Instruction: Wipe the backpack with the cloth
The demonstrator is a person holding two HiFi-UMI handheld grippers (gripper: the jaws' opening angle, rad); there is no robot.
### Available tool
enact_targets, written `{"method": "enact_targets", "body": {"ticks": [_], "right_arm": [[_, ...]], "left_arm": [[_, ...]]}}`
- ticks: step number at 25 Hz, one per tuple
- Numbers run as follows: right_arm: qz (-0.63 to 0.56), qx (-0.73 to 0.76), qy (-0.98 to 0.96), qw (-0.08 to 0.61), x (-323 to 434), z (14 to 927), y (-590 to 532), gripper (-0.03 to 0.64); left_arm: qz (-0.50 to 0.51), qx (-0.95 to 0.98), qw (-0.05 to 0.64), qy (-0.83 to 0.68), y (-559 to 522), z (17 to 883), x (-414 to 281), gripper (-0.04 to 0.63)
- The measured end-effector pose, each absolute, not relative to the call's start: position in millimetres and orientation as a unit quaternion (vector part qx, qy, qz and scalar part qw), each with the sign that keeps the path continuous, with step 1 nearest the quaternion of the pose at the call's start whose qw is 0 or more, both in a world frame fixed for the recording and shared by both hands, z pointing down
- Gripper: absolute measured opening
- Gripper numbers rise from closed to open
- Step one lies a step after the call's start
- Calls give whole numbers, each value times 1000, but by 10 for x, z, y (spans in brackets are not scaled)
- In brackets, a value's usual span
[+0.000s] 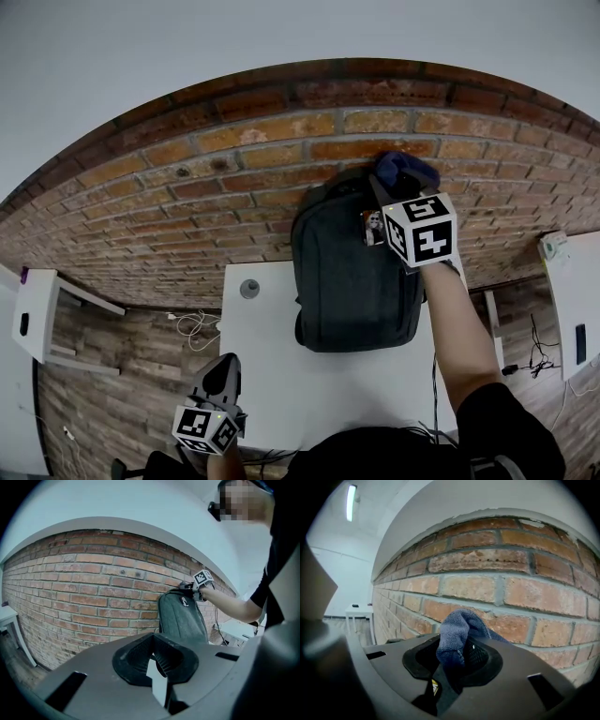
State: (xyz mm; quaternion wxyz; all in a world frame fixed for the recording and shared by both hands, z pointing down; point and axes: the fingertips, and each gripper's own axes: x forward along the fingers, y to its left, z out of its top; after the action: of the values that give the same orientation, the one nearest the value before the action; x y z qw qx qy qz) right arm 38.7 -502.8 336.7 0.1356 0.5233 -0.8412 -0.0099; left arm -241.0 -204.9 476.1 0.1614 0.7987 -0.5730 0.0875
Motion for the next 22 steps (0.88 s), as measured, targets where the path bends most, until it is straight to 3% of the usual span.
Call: {"method": "enact_targets", "body": {"ticks": [13, 22], "right_arm": [[-17, 473, -867, 159, -596, 3489, -4928, 104], [-34, 419, -881, 217, -1288, 3801, -4725, 104]], "left_arm": [[85, 772, 166, -607, -1739, 4734, -2746, -3], [79, 753, 172, -631, -1507, 4770, -2958, -3]]}}
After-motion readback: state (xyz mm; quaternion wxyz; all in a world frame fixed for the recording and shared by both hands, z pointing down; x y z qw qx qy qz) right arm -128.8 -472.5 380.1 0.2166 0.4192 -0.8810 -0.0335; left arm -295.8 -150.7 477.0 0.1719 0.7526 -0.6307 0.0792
